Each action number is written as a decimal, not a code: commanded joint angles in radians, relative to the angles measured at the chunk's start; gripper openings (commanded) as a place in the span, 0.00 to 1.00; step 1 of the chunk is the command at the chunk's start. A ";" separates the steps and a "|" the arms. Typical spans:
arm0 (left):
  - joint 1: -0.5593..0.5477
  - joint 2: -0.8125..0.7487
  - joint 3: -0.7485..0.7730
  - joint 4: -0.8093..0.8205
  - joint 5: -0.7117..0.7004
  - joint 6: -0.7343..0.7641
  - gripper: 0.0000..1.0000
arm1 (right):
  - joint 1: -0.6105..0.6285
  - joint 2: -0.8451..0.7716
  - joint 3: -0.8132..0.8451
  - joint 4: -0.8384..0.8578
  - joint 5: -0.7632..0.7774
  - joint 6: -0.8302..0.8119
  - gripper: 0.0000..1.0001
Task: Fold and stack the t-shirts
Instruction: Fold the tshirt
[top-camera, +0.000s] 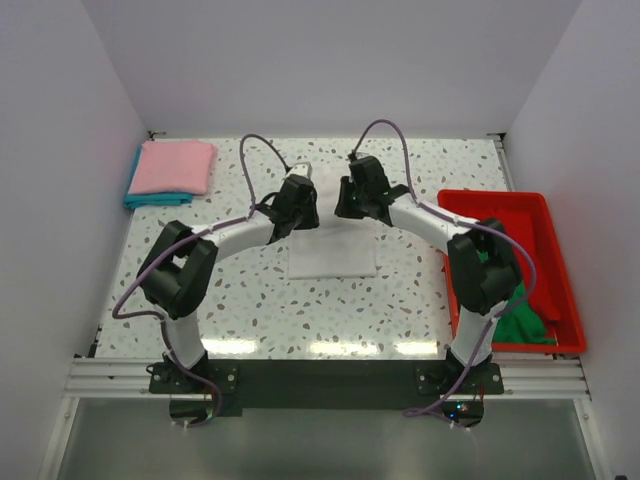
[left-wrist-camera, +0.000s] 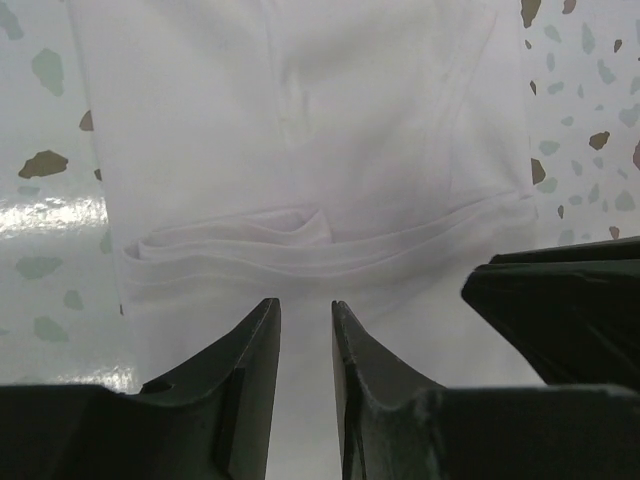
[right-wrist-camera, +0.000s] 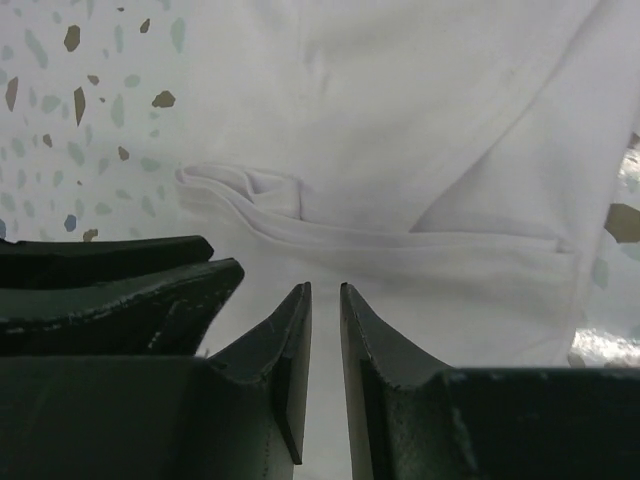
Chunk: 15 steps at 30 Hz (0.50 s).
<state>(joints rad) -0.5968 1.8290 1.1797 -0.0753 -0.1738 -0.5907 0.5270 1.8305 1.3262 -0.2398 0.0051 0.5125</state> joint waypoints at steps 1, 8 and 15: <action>0.005 0.047 0.054 0.133 0.048 0.029 0.32 | -0.010 0.088 0.079 0.037 -0.066 0.001 0.22; 0.037 0.202 0.130 0.132 0.021 0.011 0.31 | -0.031 0.228 0.149 0.025 -0.071 0.015 0.21; 0.051 0.253 0.118 0.080 -0.016 -0.038 0.30 | -0.067 0.289 0.117 0.053 -0.077 0.026 0.21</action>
<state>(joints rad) -0.5564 2.0506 1.2892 0.0196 -0.1497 -0.6090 0.4774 2.0899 1.4376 -0.2020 -0.0761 0.5377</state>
